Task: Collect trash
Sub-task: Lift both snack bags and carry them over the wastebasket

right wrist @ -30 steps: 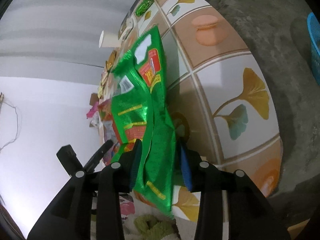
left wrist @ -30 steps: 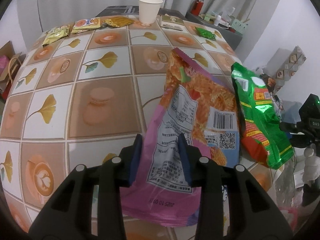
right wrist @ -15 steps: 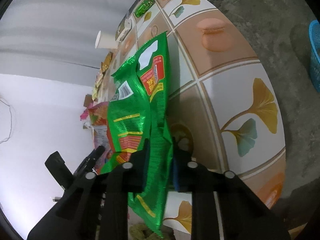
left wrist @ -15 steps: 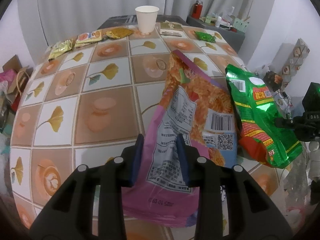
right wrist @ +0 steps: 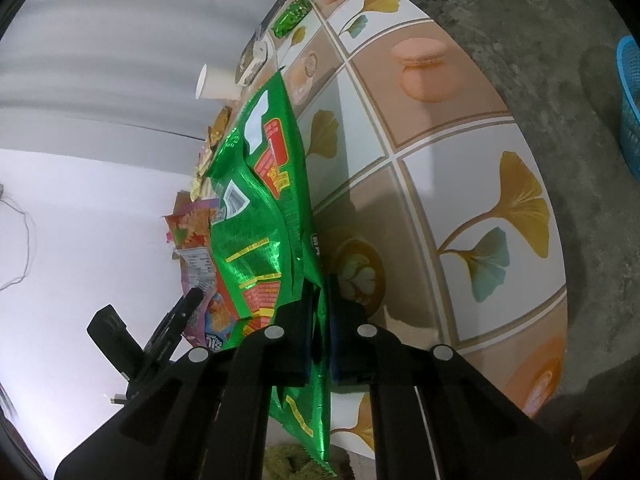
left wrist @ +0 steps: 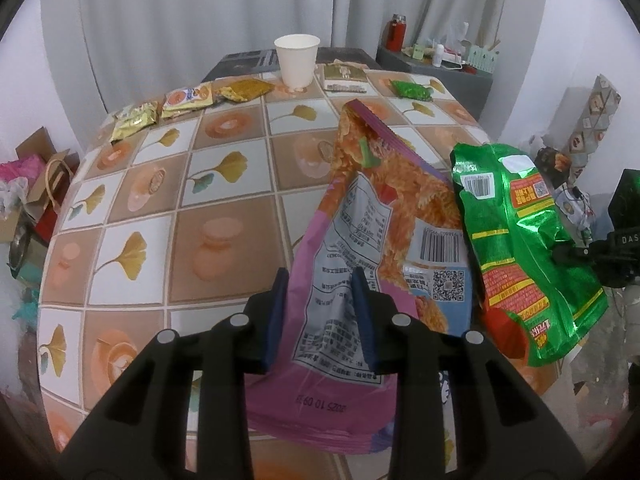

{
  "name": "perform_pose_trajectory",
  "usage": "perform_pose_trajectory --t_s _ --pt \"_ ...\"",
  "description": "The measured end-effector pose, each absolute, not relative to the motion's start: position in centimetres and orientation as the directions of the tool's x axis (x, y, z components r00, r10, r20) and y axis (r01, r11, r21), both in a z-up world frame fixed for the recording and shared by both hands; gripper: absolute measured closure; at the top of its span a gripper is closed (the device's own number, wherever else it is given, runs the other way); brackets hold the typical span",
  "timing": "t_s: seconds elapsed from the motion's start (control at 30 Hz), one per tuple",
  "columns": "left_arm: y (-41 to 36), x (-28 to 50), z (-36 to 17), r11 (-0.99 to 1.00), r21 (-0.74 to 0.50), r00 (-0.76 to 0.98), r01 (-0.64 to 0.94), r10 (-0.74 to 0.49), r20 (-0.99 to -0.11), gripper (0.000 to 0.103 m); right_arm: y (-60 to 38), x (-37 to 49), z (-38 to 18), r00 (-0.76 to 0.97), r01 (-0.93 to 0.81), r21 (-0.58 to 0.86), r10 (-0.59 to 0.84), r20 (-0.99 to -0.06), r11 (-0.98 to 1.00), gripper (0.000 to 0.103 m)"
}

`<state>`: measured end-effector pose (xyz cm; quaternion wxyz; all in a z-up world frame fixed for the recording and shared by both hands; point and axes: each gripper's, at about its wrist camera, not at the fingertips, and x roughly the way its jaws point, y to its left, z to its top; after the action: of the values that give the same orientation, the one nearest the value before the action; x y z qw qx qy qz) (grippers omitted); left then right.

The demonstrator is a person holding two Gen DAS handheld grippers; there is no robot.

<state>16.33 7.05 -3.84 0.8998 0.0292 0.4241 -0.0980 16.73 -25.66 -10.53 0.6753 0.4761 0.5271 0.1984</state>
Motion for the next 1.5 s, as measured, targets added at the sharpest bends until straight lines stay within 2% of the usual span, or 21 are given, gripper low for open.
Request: perform_pose_trajectory --t_s 0.6,0.93,1.2,1.5 --pt "7.0 15.3 -2.6 0.982 -0.008 0.664 0.187 -0.132 -0.736 0.074 -26.7 16.1 -10.8 0.393 0.223 0.869 0.776 -0.494 0.441 0.097" --pt "8.0 14.6 -0.2 0.983 -0.053 0.705 0.177 -0.164 -0.690 0.074 -27.2 14.8 -10.4 0.437 0.212 0.893 0.779 -0.449 0.396 0.097" --pt "7.4 15.6 2.6 0.971 -0.099 0.717 0.216 -0.227 -0.659 0.074 -29.0 12.3 -11.1 0.519 0.197 0.938 0.782 -0.346 0.285 0.097" --pt "-2.1 17.6 5.8 0.900 -0.184 0.659 0.395 -0.418 -0.625 0.074 -36.4 7.0 -12.8 0.674 0.209 0.963 0.689 -0.268 0.171 0.097"
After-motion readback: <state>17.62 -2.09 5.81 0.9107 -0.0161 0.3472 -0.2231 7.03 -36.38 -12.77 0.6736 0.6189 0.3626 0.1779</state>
